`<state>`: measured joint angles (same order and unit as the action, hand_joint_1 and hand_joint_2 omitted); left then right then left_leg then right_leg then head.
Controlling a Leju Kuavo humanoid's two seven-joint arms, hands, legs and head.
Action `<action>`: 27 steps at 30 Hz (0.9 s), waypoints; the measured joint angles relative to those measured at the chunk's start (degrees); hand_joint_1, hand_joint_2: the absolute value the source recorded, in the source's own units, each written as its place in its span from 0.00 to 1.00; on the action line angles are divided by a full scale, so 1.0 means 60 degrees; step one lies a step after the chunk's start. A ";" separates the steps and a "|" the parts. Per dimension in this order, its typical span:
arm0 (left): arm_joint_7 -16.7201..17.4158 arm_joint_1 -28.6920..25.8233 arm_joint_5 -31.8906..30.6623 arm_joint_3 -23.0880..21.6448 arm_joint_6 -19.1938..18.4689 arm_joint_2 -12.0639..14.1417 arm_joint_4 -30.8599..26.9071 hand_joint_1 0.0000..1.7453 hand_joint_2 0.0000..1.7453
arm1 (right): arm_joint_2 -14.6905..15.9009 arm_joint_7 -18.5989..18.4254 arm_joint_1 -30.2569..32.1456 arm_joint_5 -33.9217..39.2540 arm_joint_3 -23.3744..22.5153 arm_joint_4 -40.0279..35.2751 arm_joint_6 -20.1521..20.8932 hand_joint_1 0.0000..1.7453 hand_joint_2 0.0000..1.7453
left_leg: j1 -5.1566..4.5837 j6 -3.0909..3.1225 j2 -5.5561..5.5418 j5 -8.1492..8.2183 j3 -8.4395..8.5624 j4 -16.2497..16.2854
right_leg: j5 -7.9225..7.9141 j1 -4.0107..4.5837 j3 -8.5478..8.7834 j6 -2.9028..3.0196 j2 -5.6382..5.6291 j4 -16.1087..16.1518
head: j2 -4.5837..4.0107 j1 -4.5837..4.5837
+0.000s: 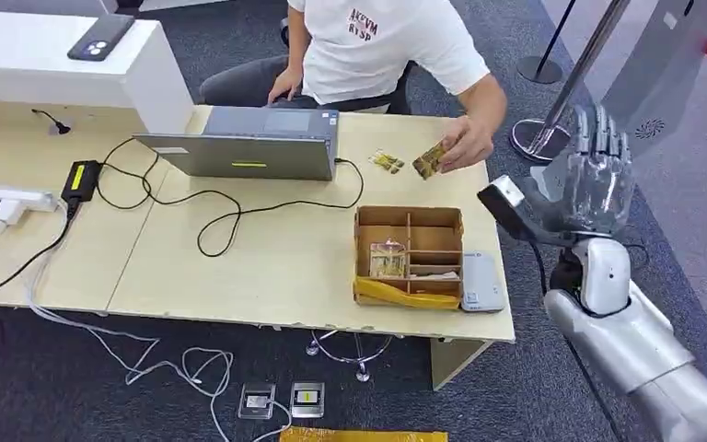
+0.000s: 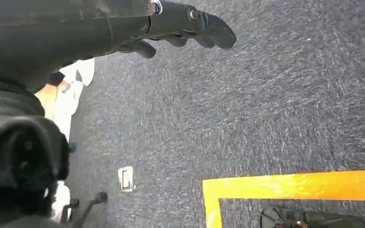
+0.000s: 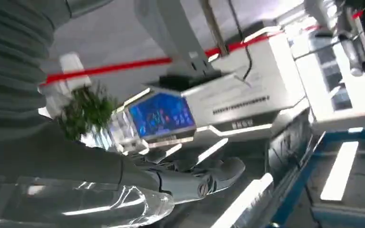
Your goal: Pass the card to the sensor for recognition and then transmit it.
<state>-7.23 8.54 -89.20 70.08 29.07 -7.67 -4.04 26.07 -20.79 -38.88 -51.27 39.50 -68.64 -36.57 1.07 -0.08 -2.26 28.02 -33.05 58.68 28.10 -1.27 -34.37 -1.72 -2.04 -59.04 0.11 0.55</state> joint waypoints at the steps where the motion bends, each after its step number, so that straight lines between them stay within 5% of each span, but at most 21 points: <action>1: 0.0022 0.0000 0.0015 0.0095 0.0007 -0.0004 0.0000 0.00 0.00 | -0.0044 0.0557 0.0731 0.0317 -0.0638 -0.0393 -0.0004 0.00 1.00 | 0.0008 0.0002 -0.0011 0.0006 0.0005 0.0001 | 0.0009 0.0008 0.0005 0.0006 0.0008 0.0003 | 0.0004 0.0022; 8: 0.0153 -0.0010 -0.0044 0.0587 0.0149 0.0004 0.0000 0.00 0.00 | -0.0689 0.2939 0.3984 0.1986 -0.5083 -0.1422 -0.0004 0.00 1.00 | 0.0012 0.0000 -0.0064 0.0011 0.0016 -0.0001 | 0.0034 0.0017 0.0020 0.0017 0.0053 0.0008 | 0.0000 0.0018; 11: 0.0236 -0.0024 -0.0073 0.0848 0.0157 0.0018 0.0000 0.00 0.00 | -0.1060 0.4633 0.4539 0.3230 -0.7408 -0.0347 -0.0004 0.00 1.00 | -0.0007 0.0000 -0.0066 0.0012 0.0003 -0.0001 | 0.0035 -0.0001 0.0004 0.0016 0.0052 0.0006 | 0.0004 0.0015; 14: 0.0259 -0.0023 -0.0106 0.1059 0.0168 0.0047 0.0000 0.00 0.00 | -0.1289 0.5480 0.4662 0.2699 -0.9430 0.1093 -0.0004 0.00 1.00 | -0.0006 0.0006 -0.0036 0.0021 0.0009 -0.0001 | 0.0033 -0.0002 0.0006 0.0013 0.0025 0.0006 | 0.0000 0.0018; 19: 0.0288 0.0009 -0.0124 0.1366 0.0266 0.0055 0.0000 0.00 0.00 | -0.1935 0.5352 0.4811 0.0241 -1.2689 0.2983 -0.0004 0.00 1.00 | -0.0003 -0.0010 0.0024 0.0046 0.0036 0.0000 | 0.0042 0.0004 -0.0008 0.0020 -0.0038 0.0008 | 0.0000 0.0011; 24: 0.0328 0.0031 -0.0128 0.1570 0.0310 0.0015 0.0007 0.00 0.00 | -0.2434 0.4324 0.5078 -0.1966 -1.5442 0.4691 -0.0004 0.00 1.00 | 0.0012 -0.0035 0.0102 0.0082 0.0053 -0.0006 | 0.0054 0.0016 -0.0023 0.0036 -0.0129 0.0002 | 0.0004 0.0004; 27: 0.0335 0.0100 -0.0128 0.1683 0.0306 0.0007 0.0102 0.00 0.00 | -0.2678 0.2895 0.5104 -0.3026 -1.6757 0.6172 0.0000 0.00 1.00 | 0.0035 -0.0037 0.0118 0.0092 0.0059 -0.0007 | 0.0058 0.0039 -0.0002 0.0042 -0.0130 0.0001 | 0.0000 0.0011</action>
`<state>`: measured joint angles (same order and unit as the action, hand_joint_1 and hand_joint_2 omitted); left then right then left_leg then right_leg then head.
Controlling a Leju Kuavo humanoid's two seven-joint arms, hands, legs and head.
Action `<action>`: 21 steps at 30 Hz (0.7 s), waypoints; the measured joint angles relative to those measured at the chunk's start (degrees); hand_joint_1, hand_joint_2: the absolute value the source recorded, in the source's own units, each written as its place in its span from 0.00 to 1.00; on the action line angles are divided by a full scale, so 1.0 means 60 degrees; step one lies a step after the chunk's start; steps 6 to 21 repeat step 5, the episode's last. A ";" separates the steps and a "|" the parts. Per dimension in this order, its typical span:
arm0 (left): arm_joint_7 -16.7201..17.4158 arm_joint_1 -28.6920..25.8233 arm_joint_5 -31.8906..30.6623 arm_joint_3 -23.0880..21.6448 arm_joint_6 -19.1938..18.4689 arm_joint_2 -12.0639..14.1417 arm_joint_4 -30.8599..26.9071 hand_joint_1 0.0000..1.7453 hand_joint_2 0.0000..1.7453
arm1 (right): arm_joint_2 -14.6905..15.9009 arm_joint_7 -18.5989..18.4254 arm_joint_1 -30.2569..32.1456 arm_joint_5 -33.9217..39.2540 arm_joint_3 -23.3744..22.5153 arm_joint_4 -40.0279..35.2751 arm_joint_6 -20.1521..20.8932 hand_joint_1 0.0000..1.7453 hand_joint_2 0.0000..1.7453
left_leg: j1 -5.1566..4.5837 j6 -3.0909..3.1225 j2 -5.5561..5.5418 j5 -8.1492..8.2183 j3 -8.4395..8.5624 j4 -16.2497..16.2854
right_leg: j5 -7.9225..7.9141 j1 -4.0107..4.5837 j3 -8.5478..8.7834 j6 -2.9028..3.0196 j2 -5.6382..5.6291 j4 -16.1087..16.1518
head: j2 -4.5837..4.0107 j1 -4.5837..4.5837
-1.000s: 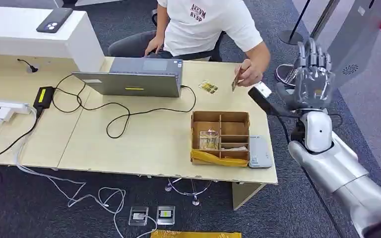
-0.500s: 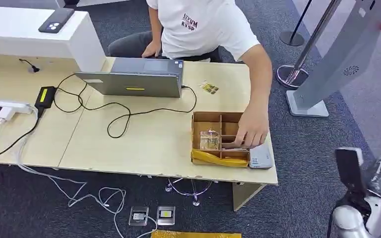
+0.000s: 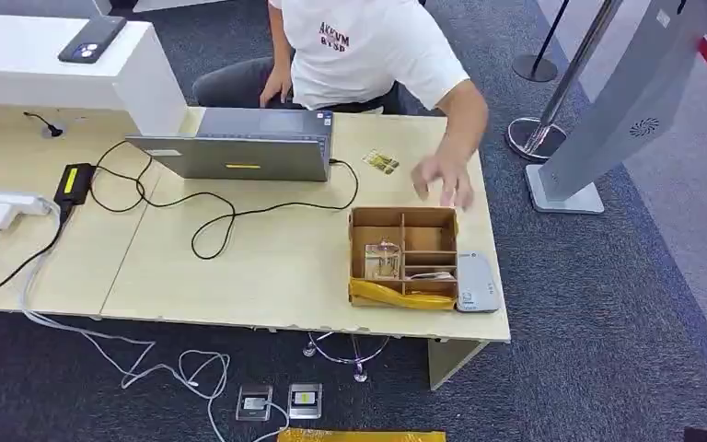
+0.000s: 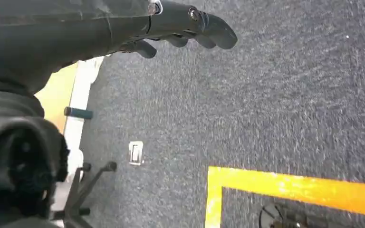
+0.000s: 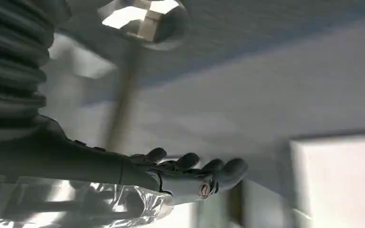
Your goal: Pass the card to the sensor for recognition and then transmit it.
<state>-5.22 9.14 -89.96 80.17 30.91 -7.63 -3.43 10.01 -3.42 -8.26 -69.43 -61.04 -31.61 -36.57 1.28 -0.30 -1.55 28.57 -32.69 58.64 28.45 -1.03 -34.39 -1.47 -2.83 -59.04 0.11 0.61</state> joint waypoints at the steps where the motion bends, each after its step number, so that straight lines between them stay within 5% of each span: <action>1: 0.0000 0.0014 0.0000 0.0036 0.0004 0.0000 0.0036 0.00 0.00 | -0.0109 -0.0415 0.0037 -0.0332 -0.0325 0.0546 0.0054 0.00 1.00 | -0.0001 -0.0004 0.0001 0.0003 0.0001 -0.0001 | 0.0002 -0.0001 -0.0001 0.0004 -0.0003 -0.0003 | 0.0000 0.0004; 5: -0.0131 0.0075 0.0000 0.0058 0.0011 0.0004 0.0138 0.00 0.00 | -0.0320 -0.2065 0.0057 -0.1511 -0.0931 0.1995 0.1543 0.00 1.00 | 0.0002 -0.0011 0.0015 0.0007 0.0014 -0.0002 | 0.0004 0.0000 0.0005 0.0007 -0.0021 -0.0009 | 0.0000 0.0004; 21: -0.0131 0.0075 0.0000 0.0058 0.0011 0.0004 0.0138 0.00 0.00 | -0.0320 -0.2065 0.0057 -0.1511 -0.0931 0.1995 0.1543 0.00 1.00 | 0.0002 -0.0011 0.0015 0.0007 0.0014 -0.0002 | 0.0004 0.0000 0.0005 0.0007 -0.0021 -0.0009 | 0.0000 0.0004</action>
